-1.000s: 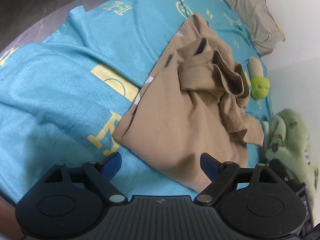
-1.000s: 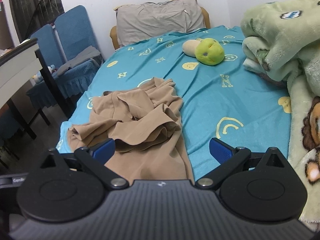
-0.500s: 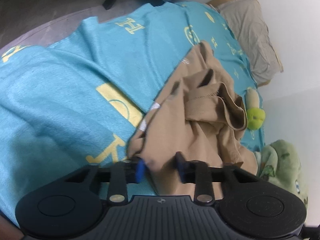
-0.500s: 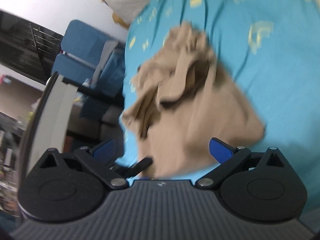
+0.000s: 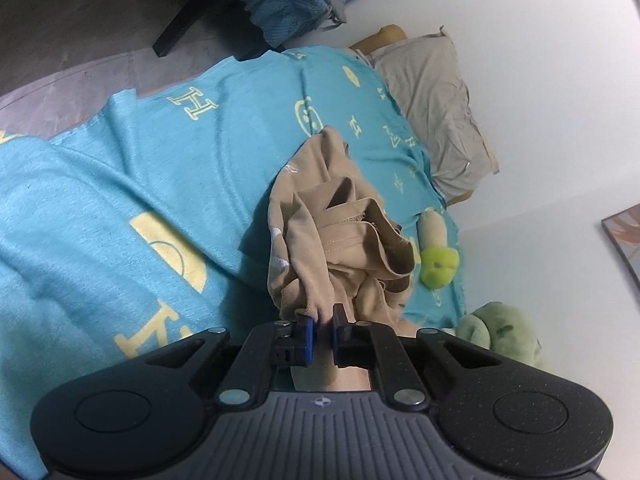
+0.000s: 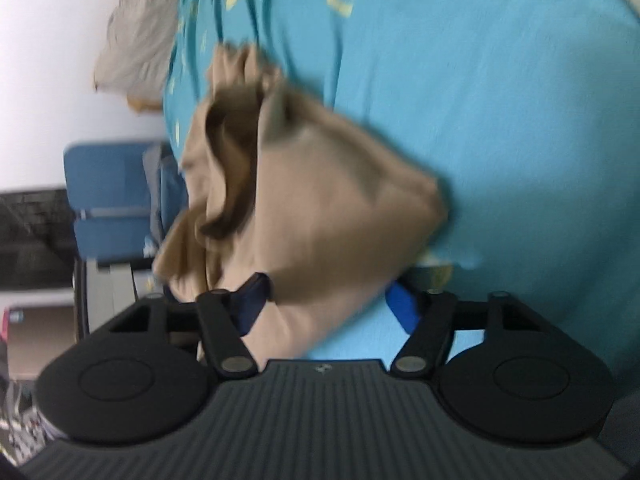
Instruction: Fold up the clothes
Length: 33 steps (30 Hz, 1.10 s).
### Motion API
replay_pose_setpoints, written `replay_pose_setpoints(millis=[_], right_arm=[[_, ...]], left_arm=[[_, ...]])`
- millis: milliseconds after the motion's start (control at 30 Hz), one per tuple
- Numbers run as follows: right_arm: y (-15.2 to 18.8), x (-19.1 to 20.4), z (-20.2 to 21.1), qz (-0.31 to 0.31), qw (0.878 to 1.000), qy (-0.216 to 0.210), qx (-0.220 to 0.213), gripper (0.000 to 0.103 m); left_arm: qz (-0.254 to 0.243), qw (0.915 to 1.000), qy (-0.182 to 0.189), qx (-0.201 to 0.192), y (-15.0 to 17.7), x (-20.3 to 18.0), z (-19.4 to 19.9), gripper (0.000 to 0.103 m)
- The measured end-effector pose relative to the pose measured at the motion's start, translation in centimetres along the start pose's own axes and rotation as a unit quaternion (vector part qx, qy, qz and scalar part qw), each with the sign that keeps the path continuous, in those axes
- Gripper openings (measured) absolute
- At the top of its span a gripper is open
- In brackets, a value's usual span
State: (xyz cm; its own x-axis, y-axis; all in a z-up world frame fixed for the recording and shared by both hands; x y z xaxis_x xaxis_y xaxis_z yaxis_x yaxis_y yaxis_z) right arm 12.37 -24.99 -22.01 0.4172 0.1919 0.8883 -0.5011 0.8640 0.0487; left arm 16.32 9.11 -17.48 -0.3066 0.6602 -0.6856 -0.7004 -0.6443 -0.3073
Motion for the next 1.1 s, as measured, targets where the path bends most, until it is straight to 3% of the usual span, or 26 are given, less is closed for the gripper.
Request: replay_pose_setpoints(millis=[33,133,233,500,800,900,1100], right_arm=[[-0.3,-0.1,0.3,0.001,1.0,0.004,-0.015,0.04],[-0.4,1.5,1.4,0.053,0.997,0.002,-0.054,0.017],[0.1,3.7,2.8,0.105,0.991,-0.022,-0.079,0.011],[0.8,9.1,9.2,0.2,0.97,-0.067,-0.118,0.01],[5.2,10.7,17.4,0.25,0.957,-0.092,-0.115,0.01],[5.1,11.4,16.3,0.258,0.956,-0.084,-0.112,0.01],[2.5,12.9,10.6,0.244,0.965,-0.04,-0.084,0.01]], left_arm=[[-0.001,1.0,0.002,0.0,0.0,0.0,0.1,0.009],[-0.014,0.9998,0.008,-0.01,-0.1,-0.5,0.4,0.008],[-0.056,0.9976,0.017,-0.036,0.1,-1.8,2.0,0.007],[-0.123,0.9884,0.044,-0.078,2.0,-5.7,8.9,0.007],[-0.102,0.9872,0.063,-0.105,5.2,-5.9,19.5,0.007],[-0.095,0.9884,0.048,-0.109,4.6,-6.0,19.2,0.008],[-0.084,0.9926,-0.003,-0.088,0.8,-6.5,14.1,0.008]])
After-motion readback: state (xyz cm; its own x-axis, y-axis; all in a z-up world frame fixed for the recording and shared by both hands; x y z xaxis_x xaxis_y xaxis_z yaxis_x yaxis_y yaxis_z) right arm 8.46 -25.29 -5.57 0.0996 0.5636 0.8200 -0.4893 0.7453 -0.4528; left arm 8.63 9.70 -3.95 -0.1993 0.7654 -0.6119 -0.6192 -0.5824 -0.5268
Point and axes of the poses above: each gripper's, at about its wrist camera, not at the fingertips, and z roughly against the way its jaws point, x to its left, y to its underside, the point moved 6 cm from there along -z, roughly the way its jaws point, and after that the axes turned 9 degrees about -y, right-handed, at the moved point
